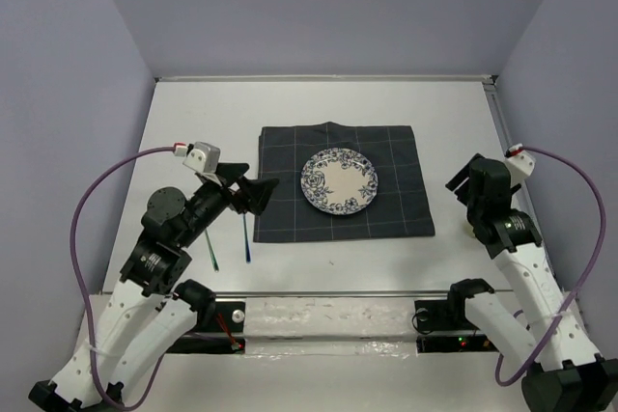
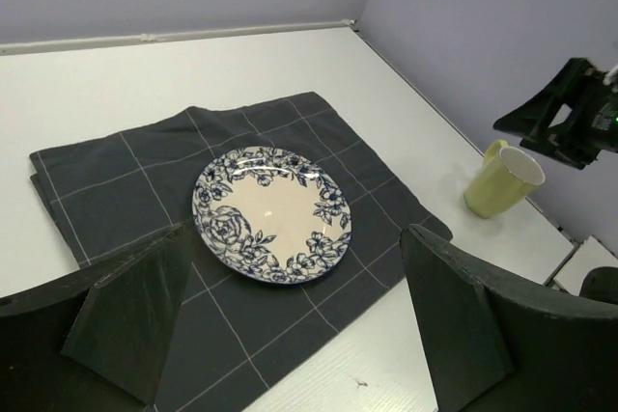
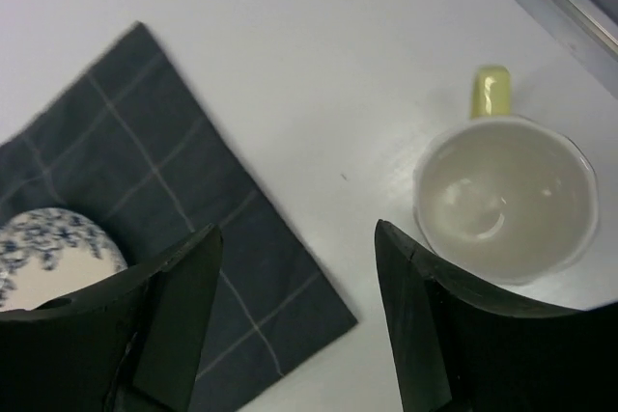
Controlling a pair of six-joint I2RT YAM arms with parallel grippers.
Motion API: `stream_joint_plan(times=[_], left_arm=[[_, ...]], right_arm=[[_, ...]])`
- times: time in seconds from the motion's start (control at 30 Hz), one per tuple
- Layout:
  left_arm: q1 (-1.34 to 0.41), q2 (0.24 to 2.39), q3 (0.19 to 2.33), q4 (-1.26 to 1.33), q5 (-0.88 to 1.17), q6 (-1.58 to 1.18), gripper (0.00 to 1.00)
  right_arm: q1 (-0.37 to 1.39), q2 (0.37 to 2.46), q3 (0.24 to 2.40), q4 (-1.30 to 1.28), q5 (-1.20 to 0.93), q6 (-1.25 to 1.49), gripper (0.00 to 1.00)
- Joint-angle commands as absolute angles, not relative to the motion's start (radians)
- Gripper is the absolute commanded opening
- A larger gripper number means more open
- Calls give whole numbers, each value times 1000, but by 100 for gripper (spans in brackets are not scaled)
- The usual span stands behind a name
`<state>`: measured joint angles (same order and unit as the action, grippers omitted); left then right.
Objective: Set the dinner table for one person
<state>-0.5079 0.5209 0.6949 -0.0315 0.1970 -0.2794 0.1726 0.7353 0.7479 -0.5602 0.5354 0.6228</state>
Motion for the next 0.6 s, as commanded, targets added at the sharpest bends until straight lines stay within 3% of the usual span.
stream_joint_plan(times=[0.0, 0.57], left_arm=[[-502, 469, 692, -12, 268, -241, 99], [-545, 439, 687, -15, 278, -244, 99]], right_arm=[[147, 761, 738, -699, 646, 715, 70], [-12, 959, 692, -566, 620, 706, 61]])
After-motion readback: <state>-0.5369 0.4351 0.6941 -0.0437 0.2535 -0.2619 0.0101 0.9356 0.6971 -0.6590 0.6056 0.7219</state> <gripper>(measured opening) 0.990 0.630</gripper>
